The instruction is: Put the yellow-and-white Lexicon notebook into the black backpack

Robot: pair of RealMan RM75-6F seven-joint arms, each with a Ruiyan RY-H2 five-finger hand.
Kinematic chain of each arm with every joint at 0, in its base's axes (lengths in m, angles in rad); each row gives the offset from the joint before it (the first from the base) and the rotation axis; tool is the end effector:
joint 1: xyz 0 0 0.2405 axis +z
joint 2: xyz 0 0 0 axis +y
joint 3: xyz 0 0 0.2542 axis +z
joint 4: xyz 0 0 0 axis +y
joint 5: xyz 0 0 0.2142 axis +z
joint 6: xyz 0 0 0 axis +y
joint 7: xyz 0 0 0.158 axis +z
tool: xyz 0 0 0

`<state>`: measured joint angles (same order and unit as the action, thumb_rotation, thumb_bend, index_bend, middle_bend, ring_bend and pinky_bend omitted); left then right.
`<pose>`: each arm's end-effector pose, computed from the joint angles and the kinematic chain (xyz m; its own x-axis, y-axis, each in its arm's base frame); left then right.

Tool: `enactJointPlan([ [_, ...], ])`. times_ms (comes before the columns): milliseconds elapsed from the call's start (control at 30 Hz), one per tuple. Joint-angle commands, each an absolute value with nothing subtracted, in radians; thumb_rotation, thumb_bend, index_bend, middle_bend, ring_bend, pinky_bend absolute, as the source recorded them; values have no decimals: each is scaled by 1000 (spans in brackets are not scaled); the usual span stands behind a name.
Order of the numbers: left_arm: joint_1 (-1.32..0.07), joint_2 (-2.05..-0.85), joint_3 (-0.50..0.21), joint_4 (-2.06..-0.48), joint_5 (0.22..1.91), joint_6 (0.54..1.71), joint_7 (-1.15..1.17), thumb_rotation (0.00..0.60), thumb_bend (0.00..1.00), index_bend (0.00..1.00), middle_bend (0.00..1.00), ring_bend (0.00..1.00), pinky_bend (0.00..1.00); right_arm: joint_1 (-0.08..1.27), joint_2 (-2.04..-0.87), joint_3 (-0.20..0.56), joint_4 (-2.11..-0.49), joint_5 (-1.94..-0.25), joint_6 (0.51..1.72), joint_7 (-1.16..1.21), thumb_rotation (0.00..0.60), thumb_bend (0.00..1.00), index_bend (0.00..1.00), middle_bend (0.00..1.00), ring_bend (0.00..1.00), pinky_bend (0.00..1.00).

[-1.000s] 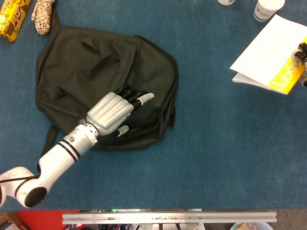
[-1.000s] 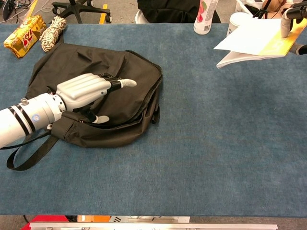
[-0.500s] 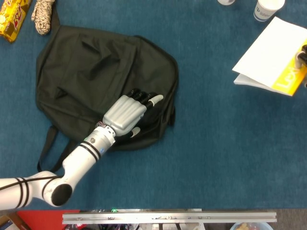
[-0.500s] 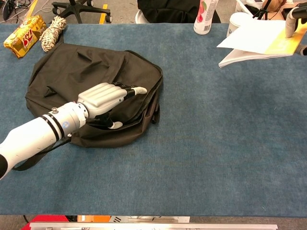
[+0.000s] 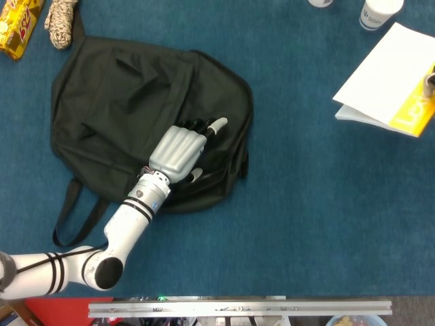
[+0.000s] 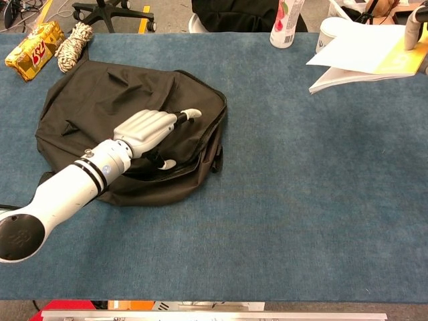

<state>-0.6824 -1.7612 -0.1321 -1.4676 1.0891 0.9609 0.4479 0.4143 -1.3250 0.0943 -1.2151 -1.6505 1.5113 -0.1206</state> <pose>-0.1257 0.2991 -0.0990 0.4017 0.3921 0.8276 0.8868 -0.3921 -0.2447 -0.2574 -0.3062 0.1262 0.5937 0.2986 0.7472 -0.6657 -0.3394 0.6646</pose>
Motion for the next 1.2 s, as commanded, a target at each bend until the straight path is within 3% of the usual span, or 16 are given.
enactJointPlan([
  [33, -674, -1780, -142, -1452, 1088, 982, 428, 600, 286, 170, 244, 294, 356, 413, -1325, 95, -1215, -1651, 1512, -121, 600, 475, 790, 608, 514, 651],
  [300, -649, -1828, -169, -1353, 1175, 1075, 297, 600, 346, 472, 566, 615, 730, 407, -1322, 100, -1223, -1650, 1518, -114, 600, 474, 792, 610, 516, 653],
  [467, -639, -1812, -193, -1325, 1207, 1114, 238, 600, 358, 629, 719, 757, 910, 405, -1322, 99, -1232, -1657, 1521, -109, 600, 474, 792, 610, 516, 653],
  [600, -629, -1786, -213, -1324, 1216, 1133, 197, 600, 368, 720, 849, 846, 983, 405, -1326, 95, -1241, -1669, 1528, -108, 600, 475, 792, 610, 516, 653],
  [800, -609, -1762, -235, -1339, 1248, 1185, 123, 600, 394, 808, 959, 922, 1000, 403, -1328, 93, -1250, -1682, 1536, -107, 600, 475, 792, 610, 517, 654],
  [1200, -585, -1656, -292, -1478, 1258, 1233, 55, 600, 398, 820, 986, 948, 1000, 449, -1391, 96, -1259, -1727, 1511, -117, 600, 475, 793, 612, 521, 658],
])
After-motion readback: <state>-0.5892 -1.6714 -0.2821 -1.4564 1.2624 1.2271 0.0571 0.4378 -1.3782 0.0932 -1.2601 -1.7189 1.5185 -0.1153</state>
